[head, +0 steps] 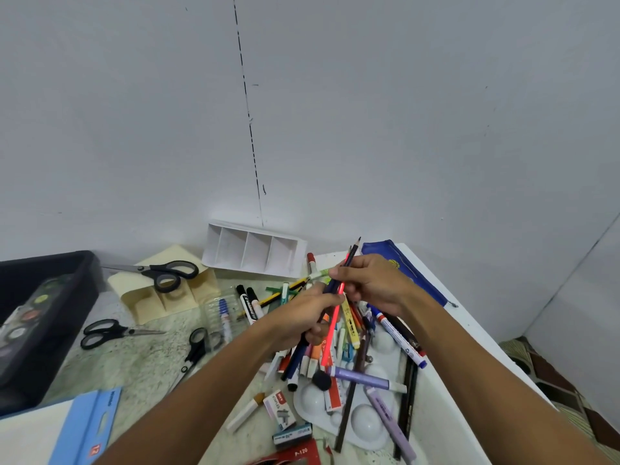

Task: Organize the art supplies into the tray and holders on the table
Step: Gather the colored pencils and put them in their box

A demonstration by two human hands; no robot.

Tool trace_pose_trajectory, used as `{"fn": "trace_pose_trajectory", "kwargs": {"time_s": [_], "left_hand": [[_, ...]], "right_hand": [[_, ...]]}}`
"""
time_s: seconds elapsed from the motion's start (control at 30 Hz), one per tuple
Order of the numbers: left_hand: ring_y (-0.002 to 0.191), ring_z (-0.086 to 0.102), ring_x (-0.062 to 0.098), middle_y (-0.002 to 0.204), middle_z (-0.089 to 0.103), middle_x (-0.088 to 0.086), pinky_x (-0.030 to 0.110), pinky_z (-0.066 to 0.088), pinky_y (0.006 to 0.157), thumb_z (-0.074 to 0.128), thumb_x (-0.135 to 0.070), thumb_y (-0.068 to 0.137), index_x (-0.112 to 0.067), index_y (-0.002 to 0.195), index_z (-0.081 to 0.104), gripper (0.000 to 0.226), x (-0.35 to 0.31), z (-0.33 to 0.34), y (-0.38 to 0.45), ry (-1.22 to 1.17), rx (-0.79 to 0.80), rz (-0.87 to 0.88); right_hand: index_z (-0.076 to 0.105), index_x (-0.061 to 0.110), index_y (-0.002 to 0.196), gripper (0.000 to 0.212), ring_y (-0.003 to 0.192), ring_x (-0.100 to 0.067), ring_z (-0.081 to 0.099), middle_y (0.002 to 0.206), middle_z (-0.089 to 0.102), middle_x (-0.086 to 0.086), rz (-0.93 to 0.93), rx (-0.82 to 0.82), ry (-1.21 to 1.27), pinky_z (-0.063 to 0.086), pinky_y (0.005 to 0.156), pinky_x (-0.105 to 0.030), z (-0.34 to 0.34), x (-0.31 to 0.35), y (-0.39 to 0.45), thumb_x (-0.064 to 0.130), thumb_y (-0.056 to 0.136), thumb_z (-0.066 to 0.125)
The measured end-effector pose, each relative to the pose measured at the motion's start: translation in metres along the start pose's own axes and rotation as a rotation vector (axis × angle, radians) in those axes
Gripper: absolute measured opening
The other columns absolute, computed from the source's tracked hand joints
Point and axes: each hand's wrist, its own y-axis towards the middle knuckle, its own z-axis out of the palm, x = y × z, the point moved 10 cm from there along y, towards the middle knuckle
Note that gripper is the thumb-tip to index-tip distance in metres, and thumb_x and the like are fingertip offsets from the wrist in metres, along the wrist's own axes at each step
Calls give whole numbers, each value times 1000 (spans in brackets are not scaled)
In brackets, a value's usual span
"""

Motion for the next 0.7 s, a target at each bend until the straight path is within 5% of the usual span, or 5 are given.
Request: {"fn": "trace_pose_trajectory", "kwargs": {"time_s": [0.2, 0.37, 0.47, 0.53, 0.7], "left_hand": [[48, 38, 11, 61, 40, -1, 21, 29, 40, 55, -28, 92, -13, 100, 44, 20, -3, -1, -7, 62, 72, -38], [59, 54, 18, 74, 53, 6, 28, 48, 51, 40, -56, 96, -5, 114, 51, 55, -6, -24, -12, 79, 5, -97], [75, 63, 21, 83, 66, 8, 40, 55, 73, 34, -63, 95, -10, 105, 58, 60, -4, -39, -14, 162, -72, -104], [89, 63, 29, 92, 68, 13, 48, 51, 87, 41, -62, 91, -9, 101, 58, 56, -4, -41, -16, 54, -64, -54], [95, 65, 34, 104, 65, 19, 55, 52, 89, 60, -57, 83, -7, 117, 60, 60, 5, -26, -23, -69, 50, 79]], "right_hand": [[71, 6, 68, 17, 43, -11, 49, 52, 58, -4, -11, 31, -104, 43, 45, -19, 0, 6, -3, 6, 85, 70], [70, -1, 76, 13, 47, -14, 48, 54, 56, -7, -30, -7, -54, 43, 46, -20, -4, 8, -2, 7, 85, 70], [70, 0, 76, 12, 49, -16, 48, 64, 59, -13, -28, -53, -28, 43, 46, -22, -13, 9, -1, 8, 84, 71], [70, -3, 80, 11, 51, -16, 49, 74, 60, -19, -23, -65, -4, 43, 47, -23, -19, 10, -1, 8, 84, 71], [69, -5, 84, 12, 46, -15, 50, 60, 61, -10, -47, -71, -3, 44, 43, -22, -21, 15, 0, 7, 84, 70]]}}
